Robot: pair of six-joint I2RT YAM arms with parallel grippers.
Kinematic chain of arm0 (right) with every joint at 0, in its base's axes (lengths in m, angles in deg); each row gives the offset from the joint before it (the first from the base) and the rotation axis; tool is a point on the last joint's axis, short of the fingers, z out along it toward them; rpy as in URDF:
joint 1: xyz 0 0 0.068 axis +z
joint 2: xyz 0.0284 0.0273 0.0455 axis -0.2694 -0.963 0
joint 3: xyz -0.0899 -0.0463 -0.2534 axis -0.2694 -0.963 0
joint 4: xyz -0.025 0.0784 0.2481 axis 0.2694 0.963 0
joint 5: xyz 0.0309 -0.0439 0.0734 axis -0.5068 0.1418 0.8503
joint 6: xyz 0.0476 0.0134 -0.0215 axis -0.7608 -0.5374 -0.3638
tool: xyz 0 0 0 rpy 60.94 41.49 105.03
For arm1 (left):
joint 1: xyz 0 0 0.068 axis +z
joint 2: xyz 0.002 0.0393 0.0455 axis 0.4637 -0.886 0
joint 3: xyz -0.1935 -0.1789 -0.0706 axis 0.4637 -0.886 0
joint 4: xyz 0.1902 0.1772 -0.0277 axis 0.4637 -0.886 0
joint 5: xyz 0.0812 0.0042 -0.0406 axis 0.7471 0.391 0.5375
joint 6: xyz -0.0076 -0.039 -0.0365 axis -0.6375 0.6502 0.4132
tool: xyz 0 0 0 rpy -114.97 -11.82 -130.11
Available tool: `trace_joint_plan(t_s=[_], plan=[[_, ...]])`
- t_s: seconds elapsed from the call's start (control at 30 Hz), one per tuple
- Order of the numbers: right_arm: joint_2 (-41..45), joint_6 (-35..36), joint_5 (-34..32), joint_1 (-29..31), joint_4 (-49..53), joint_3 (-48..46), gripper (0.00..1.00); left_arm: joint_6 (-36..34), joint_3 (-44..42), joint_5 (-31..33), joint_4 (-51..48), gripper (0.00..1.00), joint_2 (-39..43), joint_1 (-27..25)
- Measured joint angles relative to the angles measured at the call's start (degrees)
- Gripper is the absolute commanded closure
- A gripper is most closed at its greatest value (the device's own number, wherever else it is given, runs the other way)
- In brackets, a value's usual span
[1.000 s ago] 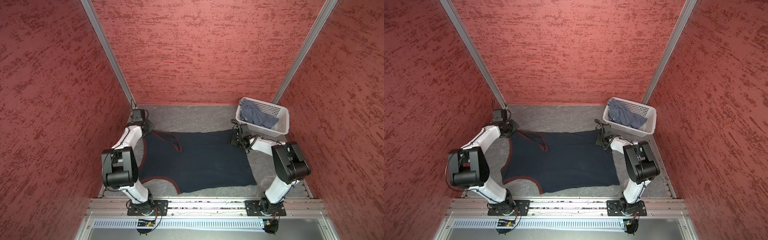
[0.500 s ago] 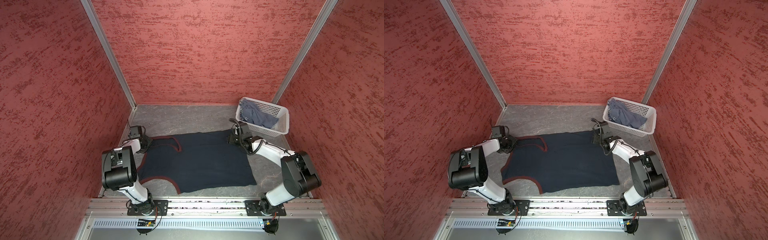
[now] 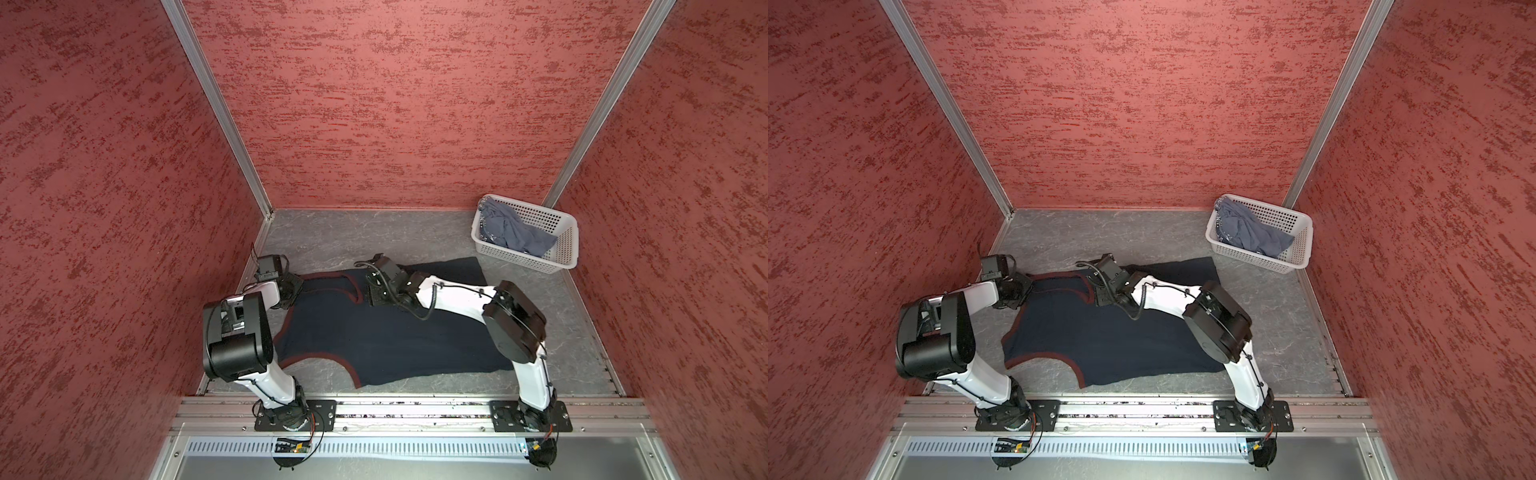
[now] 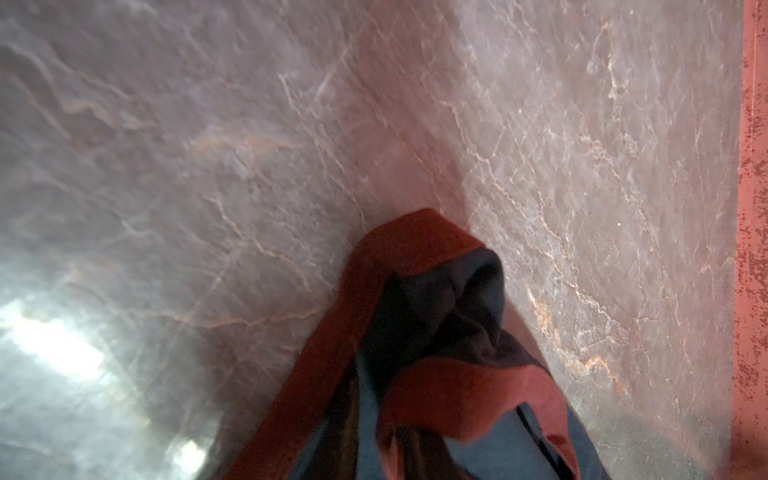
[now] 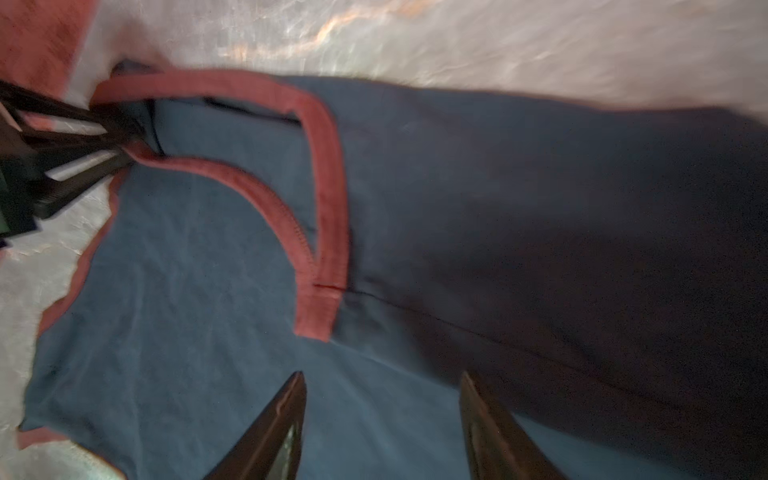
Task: Fold and stack the tank tops
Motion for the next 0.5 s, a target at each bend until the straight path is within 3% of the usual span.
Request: trace_joint_plan(t_s=[0.33,0.5], plan=[[-11.58,-0.9,-4.39,1.86,7.56,15.72,0.43,-0.13,1.77,-0.94,-0.22,0.67,-1.77,0.98],[-13.7,-0.57,-6.12,2.29,10.62,17.81,0.58,-0.11,2.97,-1.6,-0.72,0.64,-2.6,1.22]])
